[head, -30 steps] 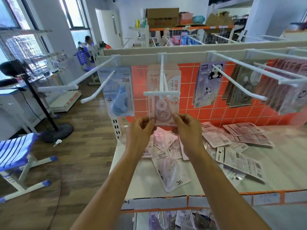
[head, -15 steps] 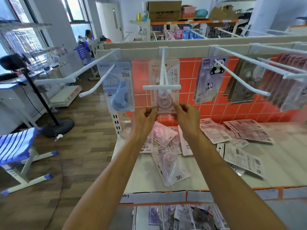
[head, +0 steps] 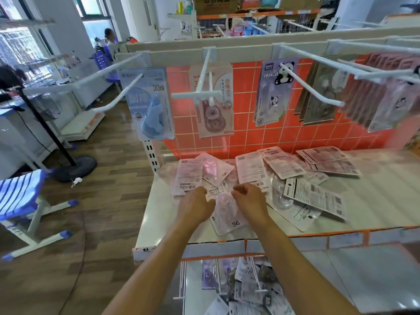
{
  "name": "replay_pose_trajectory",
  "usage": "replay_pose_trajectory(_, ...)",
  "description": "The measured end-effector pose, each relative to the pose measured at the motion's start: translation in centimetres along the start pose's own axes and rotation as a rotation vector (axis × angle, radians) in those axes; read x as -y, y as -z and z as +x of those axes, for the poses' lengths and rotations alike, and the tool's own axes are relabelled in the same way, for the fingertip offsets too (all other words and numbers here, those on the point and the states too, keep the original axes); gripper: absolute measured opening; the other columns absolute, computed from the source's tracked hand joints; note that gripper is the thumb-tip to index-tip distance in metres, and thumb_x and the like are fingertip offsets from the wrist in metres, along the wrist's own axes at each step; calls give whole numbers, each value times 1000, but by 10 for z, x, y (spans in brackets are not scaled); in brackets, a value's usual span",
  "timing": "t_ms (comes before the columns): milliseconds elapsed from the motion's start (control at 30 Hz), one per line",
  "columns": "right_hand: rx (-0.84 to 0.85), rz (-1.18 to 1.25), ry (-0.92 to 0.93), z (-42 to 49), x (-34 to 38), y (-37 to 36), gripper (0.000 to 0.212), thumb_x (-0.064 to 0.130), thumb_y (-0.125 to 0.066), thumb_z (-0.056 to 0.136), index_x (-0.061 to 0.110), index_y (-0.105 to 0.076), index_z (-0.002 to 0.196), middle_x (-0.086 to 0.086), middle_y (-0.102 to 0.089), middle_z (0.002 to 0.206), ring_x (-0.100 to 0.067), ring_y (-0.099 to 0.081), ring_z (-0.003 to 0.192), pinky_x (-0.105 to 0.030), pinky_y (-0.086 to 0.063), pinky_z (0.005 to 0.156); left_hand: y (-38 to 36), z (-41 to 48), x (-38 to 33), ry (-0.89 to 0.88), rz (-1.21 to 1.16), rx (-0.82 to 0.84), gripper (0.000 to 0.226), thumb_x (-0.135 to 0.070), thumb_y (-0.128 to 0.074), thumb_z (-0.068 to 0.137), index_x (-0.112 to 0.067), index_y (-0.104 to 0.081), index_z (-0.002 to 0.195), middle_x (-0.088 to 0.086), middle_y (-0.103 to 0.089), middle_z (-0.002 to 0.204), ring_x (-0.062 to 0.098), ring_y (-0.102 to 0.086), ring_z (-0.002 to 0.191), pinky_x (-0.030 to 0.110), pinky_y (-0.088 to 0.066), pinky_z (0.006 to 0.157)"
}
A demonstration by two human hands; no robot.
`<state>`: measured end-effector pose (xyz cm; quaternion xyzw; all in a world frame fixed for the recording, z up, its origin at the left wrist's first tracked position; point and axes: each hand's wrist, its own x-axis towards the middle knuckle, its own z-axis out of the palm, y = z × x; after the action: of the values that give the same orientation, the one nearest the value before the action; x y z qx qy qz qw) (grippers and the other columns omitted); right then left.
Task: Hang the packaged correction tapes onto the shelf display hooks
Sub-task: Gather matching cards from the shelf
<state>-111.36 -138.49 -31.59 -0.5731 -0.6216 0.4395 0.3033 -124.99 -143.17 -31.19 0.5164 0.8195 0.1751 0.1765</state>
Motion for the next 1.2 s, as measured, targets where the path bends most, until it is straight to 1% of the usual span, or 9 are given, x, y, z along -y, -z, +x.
replay_pose_trajectory(267,-68,-130,-99,-17,-20,-7,39,20,-58,87,14,-54,125,-8,-55,128,-24,-53,116,-36,-44,95,-17,-29,2,120,-266,88,59,-34,-60,91,-10,-40,141,11,-54,136,27,-50,124,37,-41,103)
replay_pose_trajectory(400,-93,141,-187,-20,-21,2,25,13,-60,86,15,-59,112,-4,-62,112,-19,-58,98,-31,-51,80,-14,-37,8,199,-444,93,58,-33,-59,91,-13,-38,141,6,-60,121,24,-58,110,38,-48,96)
replay_pose_trajectory(567,-110,297,-196,-32,-27,5,16,8,-61,85,23,-62,93,0,-65,97,-20,-61,94,-38,-52,87,-13,-46,10,230,-664,128,52,-31,-60,89,-14,-44,136,6,-60,127,21,-63,100,39,-56,85)
replay_pose_trajectory(700,-51,421,-240,-45,-29,6,16,6,-58,87,16,-65,98,-4,-65,96,-16,-61,85,-33,-54,74,-13,-60,6,124,-792,30,35,-29,-50,98,-16,-51,130,1,-60,114,8,-60,89,35,-55,83)
replay_pose_trajectory(833,26,510,-246,-59,-29,12,16,1,-56,90,8,-64,102,-7,-63,96,-15,-59,82,-21,-52,61,-13,-73,-1,64,-1008,-44,26,-36,-41,102,-24,-59,116,2,-66,106,15,-65,94,32,-58,78)
replay_pose_trajectory(967,59,533,-224,-69,-34,14,23,-3,-56,90,11,-59,107,-11,-61,104,-19,-62,88,-26,-56,71,-18,-87,-8,-39,-1007,-14,40,-41,-35,101,-31,-42,140,-7,-54,128,14,-57,113,36,-55,89)
replay_pose_trajectory(1067,43,552,-217,-73,-38,21,31,-5,-58,88,18,-58,109,-10,-59,107,-25,-62,97,-39,-55,88,-23,-96,-13,-35,-1026,-24,36,-35,-46,100,-40,-41,135,-5,-56,123,17,-60,110,38,-54,91)
replay_pose_trajectory(1133,49,582,-217,-74,-41,34,37,-8,-58,86,18,-57,112,-6,-59,102,-22,-61,92,-35,-55,84,-28,-101,-18,-27,-1027,-26,47,-27,-53,94,-41,-39,137,3,-56,132,22,-56,121,46,-48,100)
replay_pose_trajectory(1200,53,600,-208,-76,-46,52,41,-11,-57,84,15,-57,115,-3,-56,94,-19,-59,85,-34,-54,80,-32,-108,-27,-16,-1048,-27,58,-9,-53,96,-35,-31,143,4,-63,126,20,-61,116,47,-49,99)
